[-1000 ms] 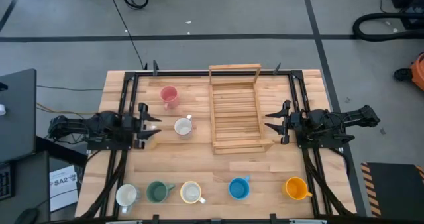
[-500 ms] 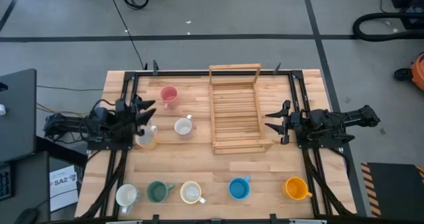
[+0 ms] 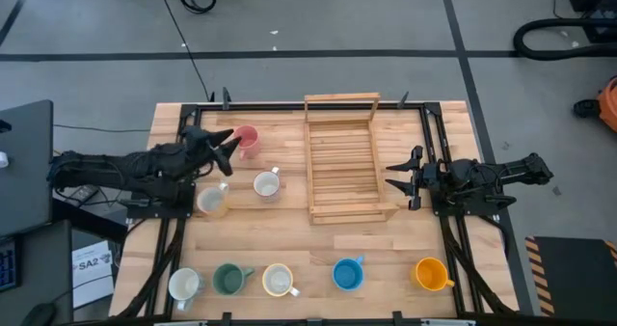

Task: Place coffee mugs
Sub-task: Put the pink mug on the shelf

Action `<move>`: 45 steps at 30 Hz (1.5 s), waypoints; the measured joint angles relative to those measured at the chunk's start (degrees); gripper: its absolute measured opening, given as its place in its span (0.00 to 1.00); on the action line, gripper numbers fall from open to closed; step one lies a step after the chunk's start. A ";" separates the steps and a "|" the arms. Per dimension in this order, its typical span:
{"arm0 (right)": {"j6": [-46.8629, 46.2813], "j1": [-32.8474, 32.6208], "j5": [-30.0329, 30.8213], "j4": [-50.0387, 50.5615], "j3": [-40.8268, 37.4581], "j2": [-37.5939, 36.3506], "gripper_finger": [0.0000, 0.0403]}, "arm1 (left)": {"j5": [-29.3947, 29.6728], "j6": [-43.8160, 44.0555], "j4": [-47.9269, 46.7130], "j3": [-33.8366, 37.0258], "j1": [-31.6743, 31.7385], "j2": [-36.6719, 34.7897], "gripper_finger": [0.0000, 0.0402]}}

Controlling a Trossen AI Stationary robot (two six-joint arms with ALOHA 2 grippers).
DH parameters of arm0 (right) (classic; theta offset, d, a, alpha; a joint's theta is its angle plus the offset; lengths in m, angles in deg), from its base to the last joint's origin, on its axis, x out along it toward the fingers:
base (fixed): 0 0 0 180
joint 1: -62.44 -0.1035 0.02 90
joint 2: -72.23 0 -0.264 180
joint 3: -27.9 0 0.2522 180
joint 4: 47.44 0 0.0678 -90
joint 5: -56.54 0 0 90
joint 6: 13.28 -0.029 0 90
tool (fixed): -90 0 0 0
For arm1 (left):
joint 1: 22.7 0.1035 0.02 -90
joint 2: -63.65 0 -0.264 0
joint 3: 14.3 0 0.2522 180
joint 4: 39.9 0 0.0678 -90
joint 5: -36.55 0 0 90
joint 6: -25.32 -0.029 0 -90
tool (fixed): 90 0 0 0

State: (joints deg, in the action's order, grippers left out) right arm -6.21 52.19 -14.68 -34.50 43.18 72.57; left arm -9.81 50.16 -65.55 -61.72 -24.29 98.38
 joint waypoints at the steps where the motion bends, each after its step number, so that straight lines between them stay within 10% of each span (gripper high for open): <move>1: 0.00 -0.01 0.01 0.00 0.00 0.00 0.43 | -0.01 2.64 -4.44 -2.14 0.70 1.17 0.46; 15: 0.17 0.00 0.13 0.00 0.00 0.00 0.43 | -18.89 21.48 -40.35 -13.21 14.34 12.92 0.46; 45: 0.17 -0.01 0.16 0.02 0.00 0.00 0.43 | -24.07 21.00 -34.04 -13.19 21.74 36.86 0.46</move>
State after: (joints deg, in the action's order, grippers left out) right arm -6.04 52.18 -14.52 -34.48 43.18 72.57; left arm -33.88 71.17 -99.59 -74.91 -2.55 135.24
